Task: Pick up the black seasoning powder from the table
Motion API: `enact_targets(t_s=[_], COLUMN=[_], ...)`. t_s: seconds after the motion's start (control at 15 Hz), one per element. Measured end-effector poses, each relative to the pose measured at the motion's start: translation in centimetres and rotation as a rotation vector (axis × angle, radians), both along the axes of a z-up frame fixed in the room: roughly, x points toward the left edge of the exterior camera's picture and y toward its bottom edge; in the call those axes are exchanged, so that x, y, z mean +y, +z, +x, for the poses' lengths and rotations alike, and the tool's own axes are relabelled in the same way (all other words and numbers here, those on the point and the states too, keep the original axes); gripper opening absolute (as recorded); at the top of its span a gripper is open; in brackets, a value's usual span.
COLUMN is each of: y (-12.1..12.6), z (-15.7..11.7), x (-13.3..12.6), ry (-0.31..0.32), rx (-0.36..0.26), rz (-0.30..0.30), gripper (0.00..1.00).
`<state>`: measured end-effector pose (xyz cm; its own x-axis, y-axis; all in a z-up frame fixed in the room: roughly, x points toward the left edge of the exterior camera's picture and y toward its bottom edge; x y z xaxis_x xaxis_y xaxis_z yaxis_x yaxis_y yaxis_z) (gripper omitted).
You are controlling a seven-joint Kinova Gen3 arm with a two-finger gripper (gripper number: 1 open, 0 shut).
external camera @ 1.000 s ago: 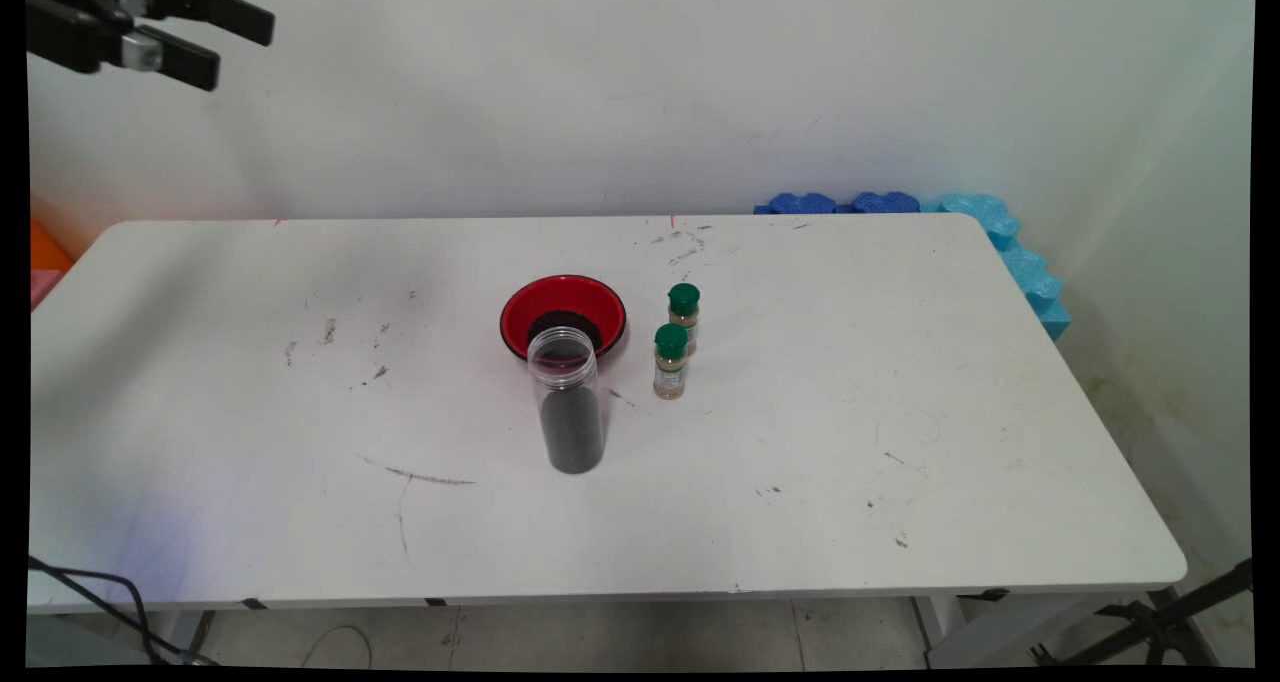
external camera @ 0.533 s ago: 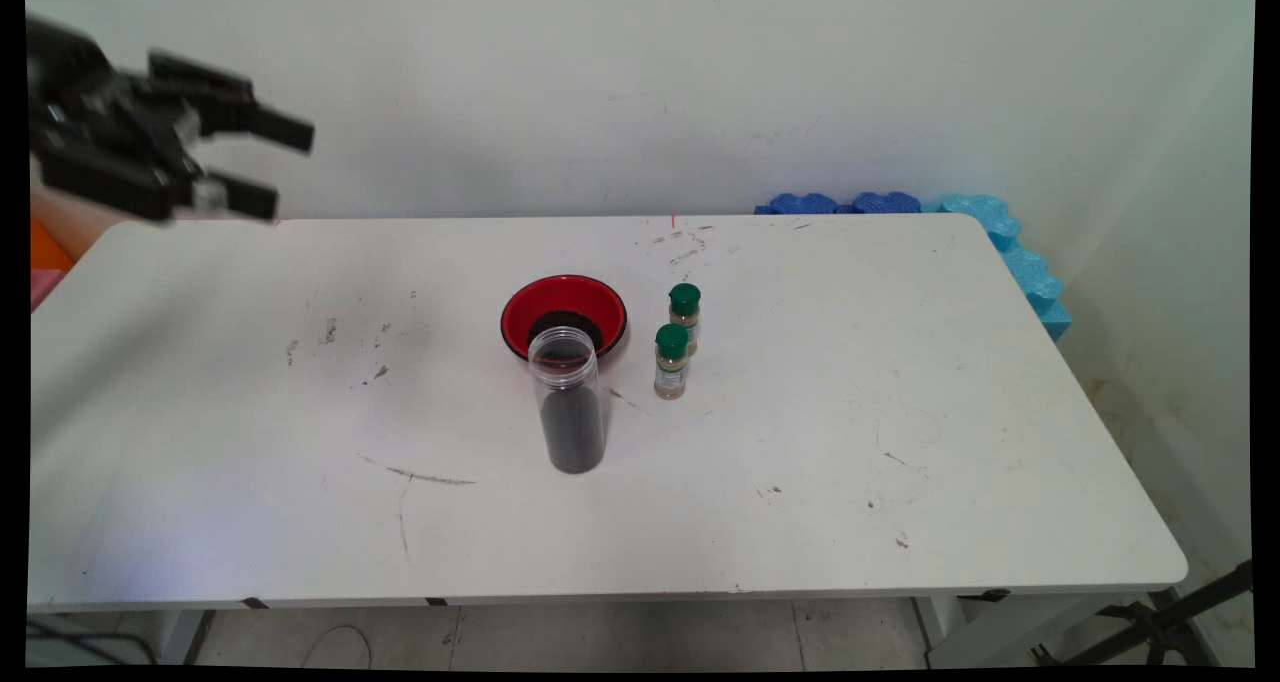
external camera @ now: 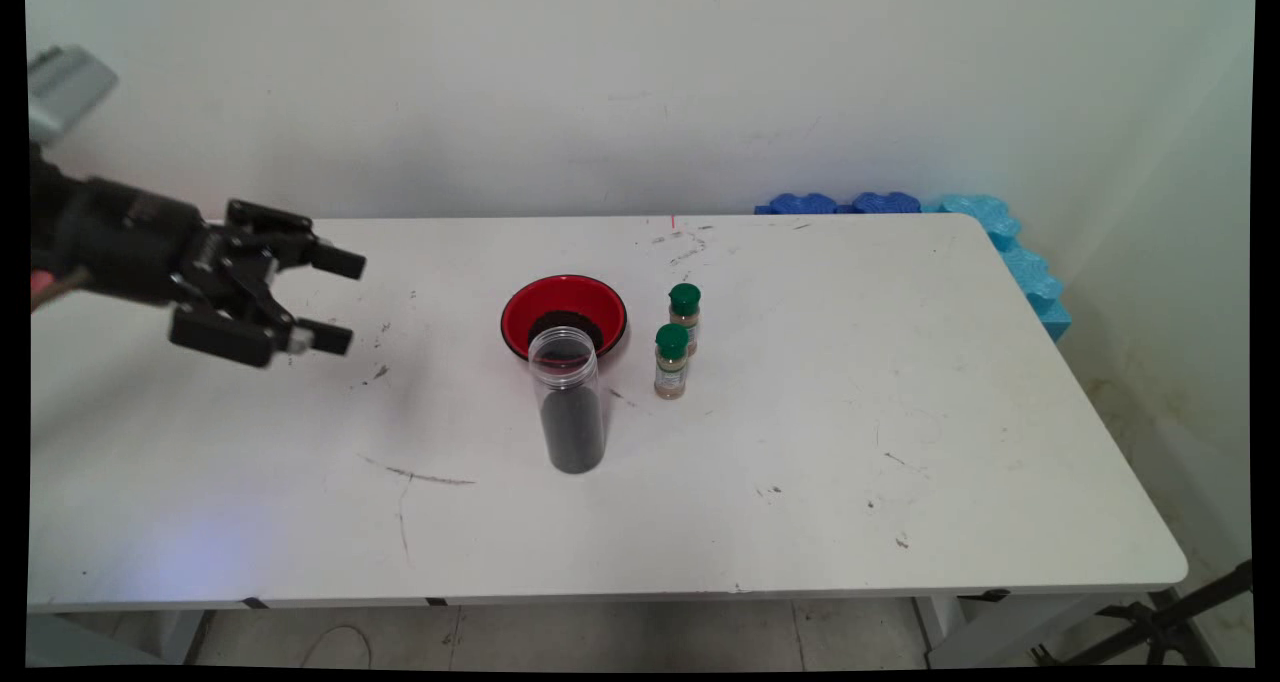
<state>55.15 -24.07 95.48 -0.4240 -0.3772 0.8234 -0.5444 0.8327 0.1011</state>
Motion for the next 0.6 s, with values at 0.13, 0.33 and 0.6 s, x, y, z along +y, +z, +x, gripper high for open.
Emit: enact_targets(t_s=[0.13,0.33,0.6], y=[-1.8,-4.5,-7.3], z=[-0.8,-1.9,-3.4], x=[0.1,0.1,-0.2], ry=[0.01,0.027,0.057], rx=[-0.006,-0.008,0.001], rz=[-0.009,-0.016,-0.029], gripper=[1.0,1.0,1.0])
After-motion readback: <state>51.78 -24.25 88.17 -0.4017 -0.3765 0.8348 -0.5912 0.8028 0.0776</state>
